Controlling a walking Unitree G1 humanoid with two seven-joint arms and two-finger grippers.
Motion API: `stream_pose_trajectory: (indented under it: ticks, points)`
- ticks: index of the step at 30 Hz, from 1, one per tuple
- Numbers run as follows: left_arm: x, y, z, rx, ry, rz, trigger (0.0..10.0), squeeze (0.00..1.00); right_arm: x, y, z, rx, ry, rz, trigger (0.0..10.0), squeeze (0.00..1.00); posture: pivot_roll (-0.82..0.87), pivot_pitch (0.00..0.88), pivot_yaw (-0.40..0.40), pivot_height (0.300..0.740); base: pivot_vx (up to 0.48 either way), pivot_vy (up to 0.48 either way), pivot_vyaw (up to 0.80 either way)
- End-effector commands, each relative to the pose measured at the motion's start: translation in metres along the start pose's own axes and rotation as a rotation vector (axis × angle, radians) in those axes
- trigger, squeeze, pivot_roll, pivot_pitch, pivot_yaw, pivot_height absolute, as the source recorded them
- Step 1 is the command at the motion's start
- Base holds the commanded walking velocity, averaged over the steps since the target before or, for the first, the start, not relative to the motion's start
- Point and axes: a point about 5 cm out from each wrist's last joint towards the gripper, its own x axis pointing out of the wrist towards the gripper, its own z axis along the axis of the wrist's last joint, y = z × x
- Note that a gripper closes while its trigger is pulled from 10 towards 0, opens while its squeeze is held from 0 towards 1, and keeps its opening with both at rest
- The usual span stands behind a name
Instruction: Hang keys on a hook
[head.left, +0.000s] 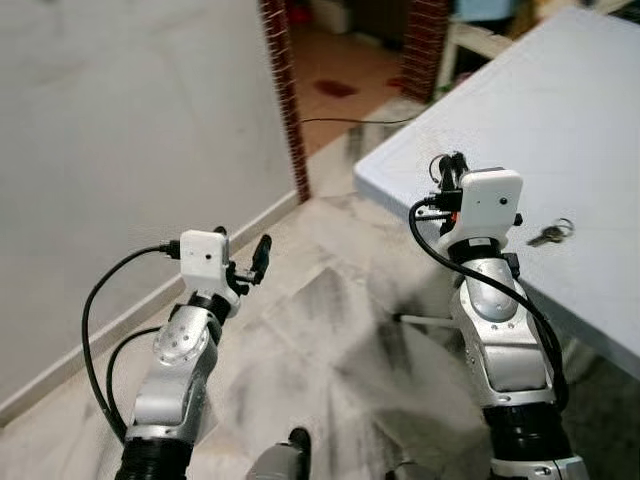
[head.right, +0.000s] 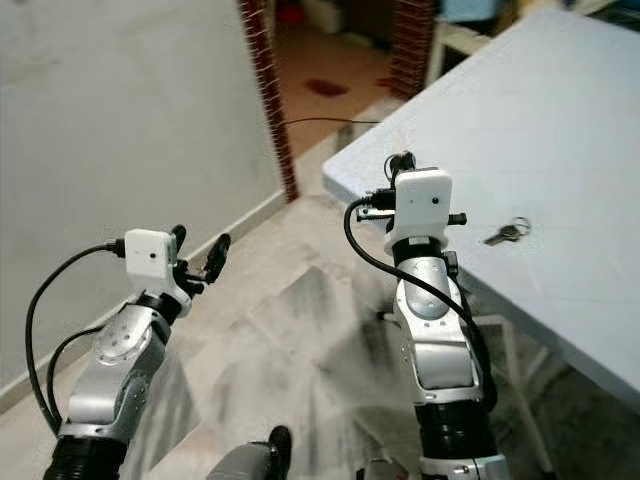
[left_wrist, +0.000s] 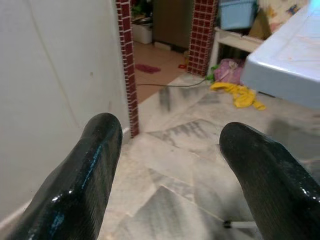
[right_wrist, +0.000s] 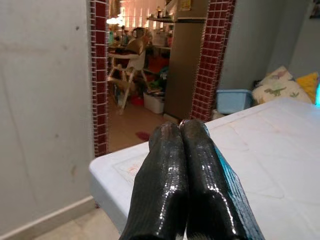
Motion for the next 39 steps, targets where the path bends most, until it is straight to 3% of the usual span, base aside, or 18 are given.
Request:
stream_pose_trajectory:
  ticks: [1,25,31,39]
  points:
    - [-0.003,0.011,-0.002,0.017,0.011,0.029,10.0,0.00,-0.001,0.006,0.005,0.026,-0.014,0.015,10.0,0.00,-0.02,0.148,0.070,0.740,0.000,0.000,0.80]
    - [-0.004,0.009,-0.002,0.010,-0.005,0.070,10.0,0.00,0.001,0.012,0.006,0.057,-0.011,0.068,10.0,0.00,-0.01,0.152,0.045,0.740,0.000,0.000,0.80]
    - [-0.005,0.016,-0.003,0.069,0.007,0.145,10.0,0.00,0.001,0.013,0.007,0.084,-0.019,0.077,10.0,0.00,-0.01,0.155,0.043,0.740,0.000,0.000,0.00]
    - [-0.006,0.025,0.003,0.061,-0.043,0.181,10.0,0.00,0.000,0.018,0.010,0.083,-0.034,0.114,10.0,0.00,0.00,0.157,0.039,0.740,0.000,0.000,0.00]
